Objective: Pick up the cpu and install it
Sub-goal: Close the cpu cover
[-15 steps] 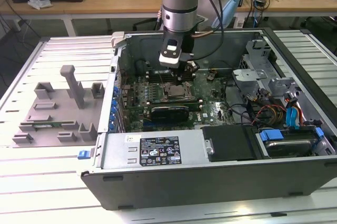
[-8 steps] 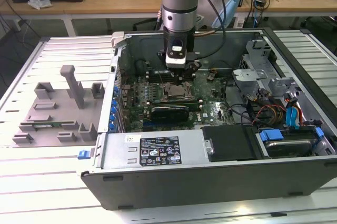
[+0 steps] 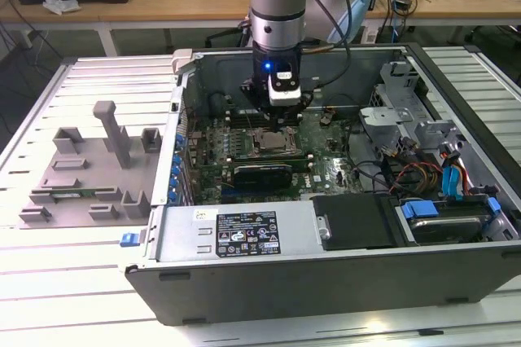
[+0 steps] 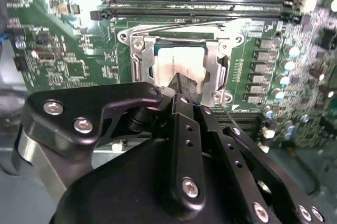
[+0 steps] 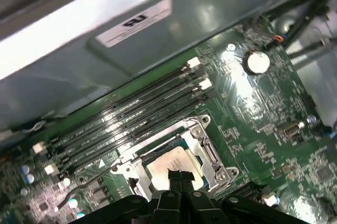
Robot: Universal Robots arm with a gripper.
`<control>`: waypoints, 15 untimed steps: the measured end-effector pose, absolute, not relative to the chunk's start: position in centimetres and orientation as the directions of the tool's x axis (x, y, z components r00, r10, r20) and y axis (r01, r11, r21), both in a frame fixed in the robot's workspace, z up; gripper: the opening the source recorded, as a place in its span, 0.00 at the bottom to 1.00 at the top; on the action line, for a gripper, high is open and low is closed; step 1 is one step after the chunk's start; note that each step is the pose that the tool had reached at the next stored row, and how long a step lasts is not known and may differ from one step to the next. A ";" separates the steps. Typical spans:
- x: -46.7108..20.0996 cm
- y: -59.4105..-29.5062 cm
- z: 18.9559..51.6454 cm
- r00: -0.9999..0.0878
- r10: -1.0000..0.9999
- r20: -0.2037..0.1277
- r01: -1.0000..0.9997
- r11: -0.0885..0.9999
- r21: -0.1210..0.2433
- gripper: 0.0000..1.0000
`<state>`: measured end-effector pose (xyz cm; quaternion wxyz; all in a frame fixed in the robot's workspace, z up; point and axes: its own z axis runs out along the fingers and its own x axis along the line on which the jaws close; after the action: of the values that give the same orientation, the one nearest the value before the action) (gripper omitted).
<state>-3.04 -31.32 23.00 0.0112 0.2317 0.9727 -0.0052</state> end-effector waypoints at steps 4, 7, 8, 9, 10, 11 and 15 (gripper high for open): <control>-3.0 -31.3 22.9 -0.933 0.359 -0.024 0.359 0.933 -0.005 0.11; -3.0 -31.3 22.9 -0.952 0.306 -0.024 0.306 0.952 -0.005 0.11; -3.0 -31.3 22.9 -0.959 0.281 -0.024 0.281 0.960 -0.005 0.11; -3.0 -31.3 22.9 -0.966 0.259 -0.024 0.259 0.966 -0.005 0.11; -3.0 -31.3 22.9 -0.972 0.234 -0.024 0.234 0.972 -0.005 0.11; -3.0 -31.3 22.8 -0.976 0.215 -0.024 0.215 0.977 -0.006 0.11; -3.0 -31.3 22.8 -0.993 0.117 -0.025 0.117 0.993 -0.011 0.11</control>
<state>-3.04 -31.31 22.75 0.0122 0.0585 0.9982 -0.0061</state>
